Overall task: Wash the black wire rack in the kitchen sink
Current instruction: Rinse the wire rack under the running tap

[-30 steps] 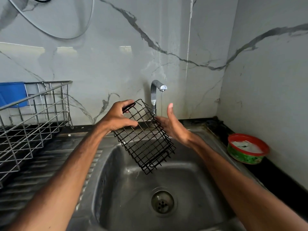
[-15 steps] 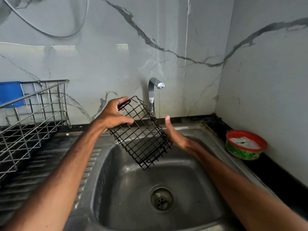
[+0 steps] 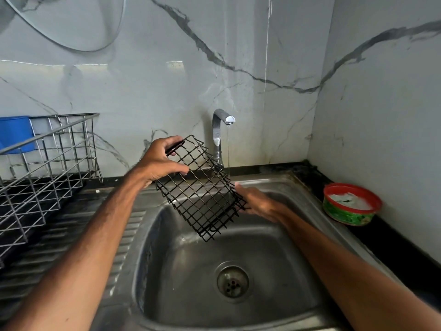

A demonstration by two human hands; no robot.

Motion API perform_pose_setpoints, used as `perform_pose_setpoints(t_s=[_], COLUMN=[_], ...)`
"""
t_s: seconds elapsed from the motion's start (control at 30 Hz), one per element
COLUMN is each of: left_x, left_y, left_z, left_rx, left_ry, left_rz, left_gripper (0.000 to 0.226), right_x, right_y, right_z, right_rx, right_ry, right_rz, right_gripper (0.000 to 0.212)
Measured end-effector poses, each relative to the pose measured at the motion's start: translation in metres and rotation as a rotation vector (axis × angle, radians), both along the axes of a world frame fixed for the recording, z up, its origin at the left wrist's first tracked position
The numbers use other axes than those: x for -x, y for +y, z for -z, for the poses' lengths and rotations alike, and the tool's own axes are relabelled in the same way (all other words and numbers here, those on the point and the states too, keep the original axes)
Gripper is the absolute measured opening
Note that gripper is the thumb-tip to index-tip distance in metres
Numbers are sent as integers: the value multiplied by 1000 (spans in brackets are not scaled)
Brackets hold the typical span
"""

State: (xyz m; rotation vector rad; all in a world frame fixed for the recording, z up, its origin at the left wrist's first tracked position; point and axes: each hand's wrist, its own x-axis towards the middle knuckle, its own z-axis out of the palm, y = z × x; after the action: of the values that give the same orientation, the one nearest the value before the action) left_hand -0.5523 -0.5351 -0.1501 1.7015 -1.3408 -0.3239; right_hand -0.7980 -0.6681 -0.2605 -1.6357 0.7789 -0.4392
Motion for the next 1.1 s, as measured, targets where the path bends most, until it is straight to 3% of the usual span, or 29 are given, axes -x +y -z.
perform_pose_setpoints(t_s=[0.2, 0.3, 0.5, 0.6, 0.77, 0.9, 1.0, 1.1], left_x=[-2, -4, -7, -10, -12, -8, -2, 22], left_y=[-1, 0, 7, 13, 21, 22, 14, 2], left_z=[-1, -2, -8, -9, -11, -12, -12, -6], left_rx=[-8, -17, -157, -281, -502, -479, -433, -524], left_ry=[-16, -18, -32, -41, -87, 25, -61, -194], left_rz=[47, 58, 118, 160, 202, 206, 183, 238], left_gripper=[99, 103, 144, 164, 155, 142, 147, 152], right_x=[-1, -1, 4, 12, 21, 27, 21, 9], right_y=[-1, 2, -1, -4, -5, -8, -6, -1], right_z=[0, -4, -22, -28, -41, -53, -56, -55], right_rx=[-154, -194, -132, -58, 100, 233, 358, 569], right_ry=[-17, 27, 96, 104, 139, 217, 306, 395], right_rz=[17, 13, 144, 207, 267, 296, 333, 359], right_gripper=[41, 42, 45, 38, 39, 47, 49, 50])
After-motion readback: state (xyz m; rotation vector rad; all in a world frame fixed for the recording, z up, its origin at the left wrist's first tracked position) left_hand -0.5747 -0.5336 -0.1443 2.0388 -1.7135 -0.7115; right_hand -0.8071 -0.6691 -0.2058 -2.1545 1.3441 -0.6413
